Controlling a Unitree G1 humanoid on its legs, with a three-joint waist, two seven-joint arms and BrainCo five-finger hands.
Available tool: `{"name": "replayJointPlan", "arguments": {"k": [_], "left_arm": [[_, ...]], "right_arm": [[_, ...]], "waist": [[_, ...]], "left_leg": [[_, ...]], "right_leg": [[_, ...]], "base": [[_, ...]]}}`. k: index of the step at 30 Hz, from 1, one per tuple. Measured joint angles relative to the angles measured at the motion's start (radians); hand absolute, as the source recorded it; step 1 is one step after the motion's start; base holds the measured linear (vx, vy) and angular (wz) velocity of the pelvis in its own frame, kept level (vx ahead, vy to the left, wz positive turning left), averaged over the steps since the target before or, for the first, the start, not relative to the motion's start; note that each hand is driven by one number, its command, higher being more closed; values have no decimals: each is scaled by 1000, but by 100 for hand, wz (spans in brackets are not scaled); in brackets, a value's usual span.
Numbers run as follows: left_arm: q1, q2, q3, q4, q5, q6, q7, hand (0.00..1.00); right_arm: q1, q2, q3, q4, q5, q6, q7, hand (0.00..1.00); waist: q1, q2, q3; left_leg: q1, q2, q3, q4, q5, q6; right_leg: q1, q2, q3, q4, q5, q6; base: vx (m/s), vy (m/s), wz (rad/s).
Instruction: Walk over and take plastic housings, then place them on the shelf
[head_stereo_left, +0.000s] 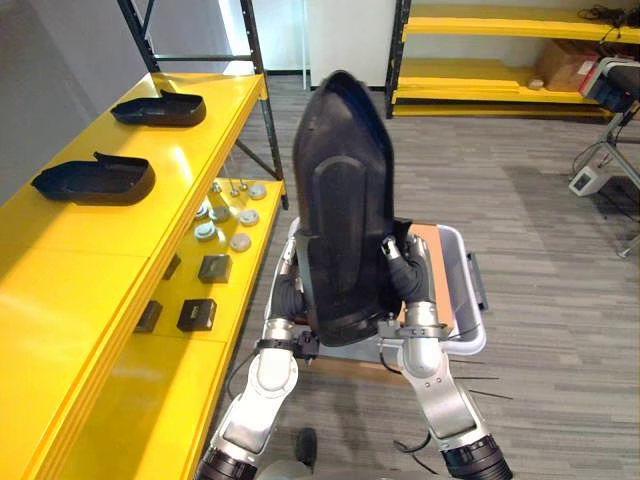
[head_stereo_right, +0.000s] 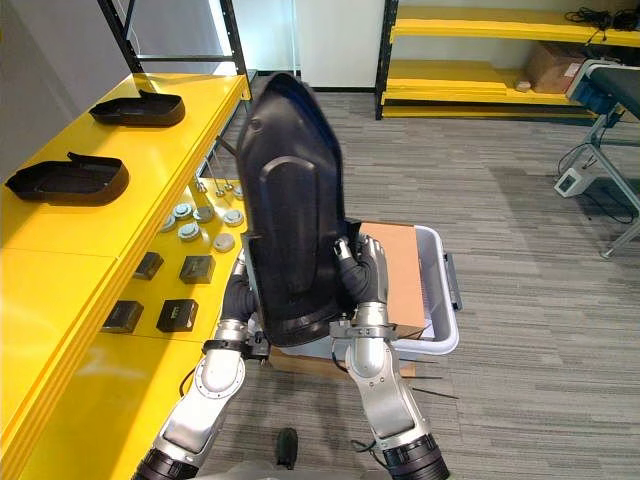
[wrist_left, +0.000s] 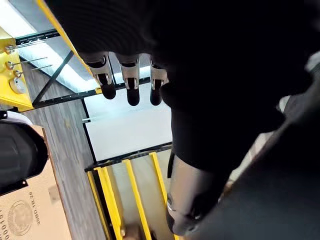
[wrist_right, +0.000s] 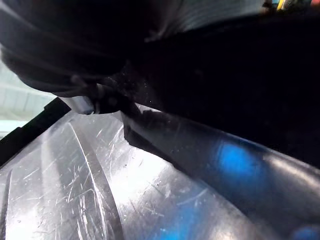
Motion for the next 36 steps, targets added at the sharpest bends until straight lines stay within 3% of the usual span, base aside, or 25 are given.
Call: {"name": "replayJointPlan", "arguments": {"k": [10, 17, 24, 36], "left_arm": [[0, 23, -4, 10, 1, 17, -2, 0], [5, -5, 74, 10, 1, 16, -1, 0], [67, -25, 137, -1, -3, 16, 0, 0], [84, -34, 151, -47, -119, 12, -15, 0]], "right_arm": [[18, -20, 7, 34, 0, 0, -9, 100], [130, -23, -120, 41, -25, 7, -12, 100], [154, -19, -279, 29, -43, 44, -55, 100], [154, -15, -310, -20, -109, 49, -61, 100]], "waist": [[-17, -5, -12], [-16, -5, -13], [-20, 6, -29], [-18, 6, -30]], "left_leg": [[-1, 5, 8, -3, 0, 0], [-1, 4, 8, -3, 0, 0], [-1, 5, 10, -3, -1, -1], [-2, 8, 10, -3, -4, -6]], "right_leg": [[1, 6, 4, -17, 12, -4], [2, 6, 3, -16, 12, -4], [2, 7, 4, -18, 11, -4], [2, 9, 4, -21, 12, -4]], "base": [[-15, -5, -3], [0, 0, 0], [0, 0, 0], [0, 0, 0]]}}
